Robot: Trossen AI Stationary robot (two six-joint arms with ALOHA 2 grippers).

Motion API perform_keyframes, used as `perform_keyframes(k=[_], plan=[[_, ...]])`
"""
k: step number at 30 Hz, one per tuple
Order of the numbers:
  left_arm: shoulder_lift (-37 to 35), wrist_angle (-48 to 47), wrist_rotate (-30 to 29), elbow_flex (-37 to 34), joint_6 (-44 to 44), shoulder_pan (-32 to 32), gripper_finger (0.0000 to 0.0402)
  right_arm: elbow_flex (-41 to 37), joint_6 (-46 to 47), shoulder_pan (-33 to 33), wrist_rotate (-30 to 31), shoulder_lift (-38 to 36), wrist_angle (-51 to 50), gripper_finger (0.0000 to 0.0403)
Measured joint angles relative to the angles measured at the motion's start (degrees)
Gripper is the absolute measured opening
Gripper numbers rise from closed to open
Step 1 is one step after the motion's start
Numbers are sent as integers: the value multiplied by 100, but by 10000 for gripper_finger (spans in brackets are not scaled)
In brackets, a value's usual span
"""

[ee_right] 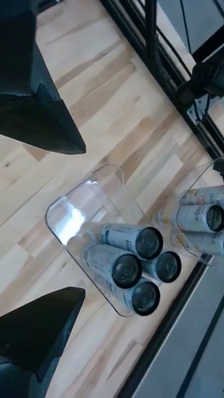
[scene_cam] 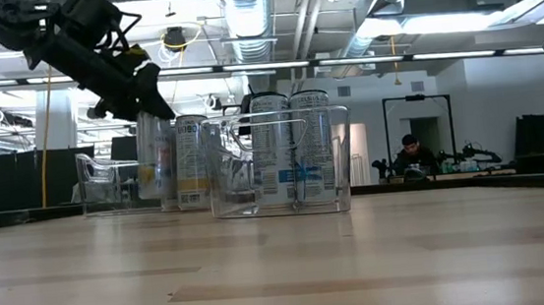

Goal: Sort soda cans
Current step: Put the white yellow soda can into the top transparent bin

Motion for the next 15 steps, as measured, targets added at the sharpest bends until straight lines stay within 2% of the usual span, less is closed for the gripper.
perform_keyframes(k=[15], plan=[[-2,160,-9,-157,-99,0,253,0,-232,-230,-42,0,29,384]])
